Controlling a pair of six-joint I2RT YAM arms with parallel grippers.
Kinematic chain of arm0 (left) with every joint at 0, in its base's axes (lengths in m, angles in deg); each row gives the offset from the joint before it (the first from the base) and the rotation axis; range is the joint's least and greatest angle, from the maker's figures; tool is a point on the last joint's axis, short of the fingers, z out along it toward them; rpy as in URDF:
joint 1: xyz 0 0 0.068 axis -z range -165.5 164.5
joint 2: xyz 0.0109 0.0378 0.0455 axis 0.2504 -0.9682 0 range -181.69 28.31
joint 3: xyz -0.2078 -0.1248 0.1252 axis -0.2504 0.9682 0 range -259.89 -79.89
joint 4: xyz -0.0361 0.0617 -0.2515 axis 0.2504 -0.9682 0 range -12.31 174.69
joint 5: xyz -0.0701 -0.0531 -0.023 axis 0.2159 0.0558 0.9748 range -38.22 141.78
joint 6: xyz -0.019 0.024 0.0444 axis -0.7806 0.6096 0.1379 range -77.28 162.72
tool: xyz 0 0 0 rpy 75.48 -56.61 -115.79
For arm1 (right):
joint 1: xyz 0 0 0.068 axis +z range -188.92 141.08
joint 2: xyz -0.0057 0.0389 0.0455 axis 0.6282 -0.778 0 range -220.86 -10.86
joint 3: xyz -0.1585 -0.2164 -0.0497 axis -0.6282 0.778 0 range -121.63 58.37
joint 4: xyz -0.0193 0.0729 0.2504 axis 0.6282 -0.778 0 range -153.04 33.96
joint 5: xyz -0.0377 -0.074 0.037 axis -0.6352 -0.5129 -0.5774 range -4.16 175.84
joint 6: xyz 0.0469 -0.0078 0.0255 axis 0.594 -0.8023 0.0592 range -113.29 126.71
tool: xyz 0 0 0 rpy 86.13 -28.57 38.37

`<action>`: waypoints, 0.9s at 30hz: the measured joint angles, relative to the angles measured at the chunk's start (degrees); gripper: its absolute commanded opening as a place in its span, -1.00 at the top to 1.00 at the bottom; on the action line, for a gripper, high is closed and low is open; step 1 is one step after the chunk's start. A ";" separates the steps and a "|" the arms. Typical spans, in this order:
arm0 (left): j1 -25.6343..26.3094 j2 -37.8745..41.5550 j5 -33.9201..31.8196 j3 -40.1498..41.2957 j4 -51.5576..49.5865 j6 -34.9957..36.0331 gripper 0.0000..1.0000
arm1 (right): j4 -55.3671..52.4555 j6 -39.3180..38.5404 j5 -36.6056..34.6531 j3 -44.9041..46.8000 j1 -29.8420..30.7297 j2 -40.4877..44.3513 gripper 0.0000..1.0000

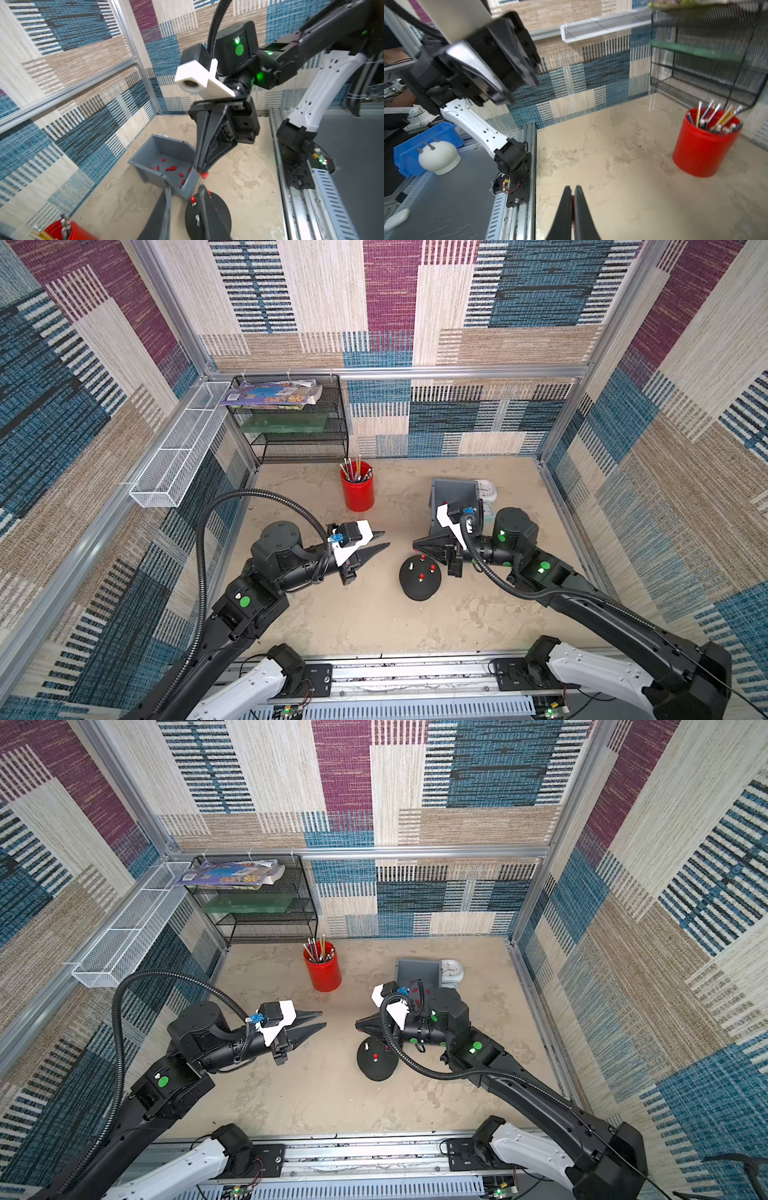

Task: Cover the protruding screws with screw protection sleeves
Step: Attach the screw protection sleeve to the screw.

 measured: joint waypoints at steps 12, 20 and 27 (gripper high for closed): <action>-0.09 -1.99 -5.42 0.92 1.95 0.28 0.55 | 14.84 2.97 -5.79 14.25 0.72 -4.33 0.86; -0.09 -2.05 -5.31 0.96 2.03 0.28 0.54 | 19.91 2.97 -6.69 16.76 -1.18 -9.09 0.86; -0.09 -2.10 -5.14 0.96 2.01 0.28 0.55 | 23.52 2.99 -5.92 16.92 -3.17 -12.96 0.85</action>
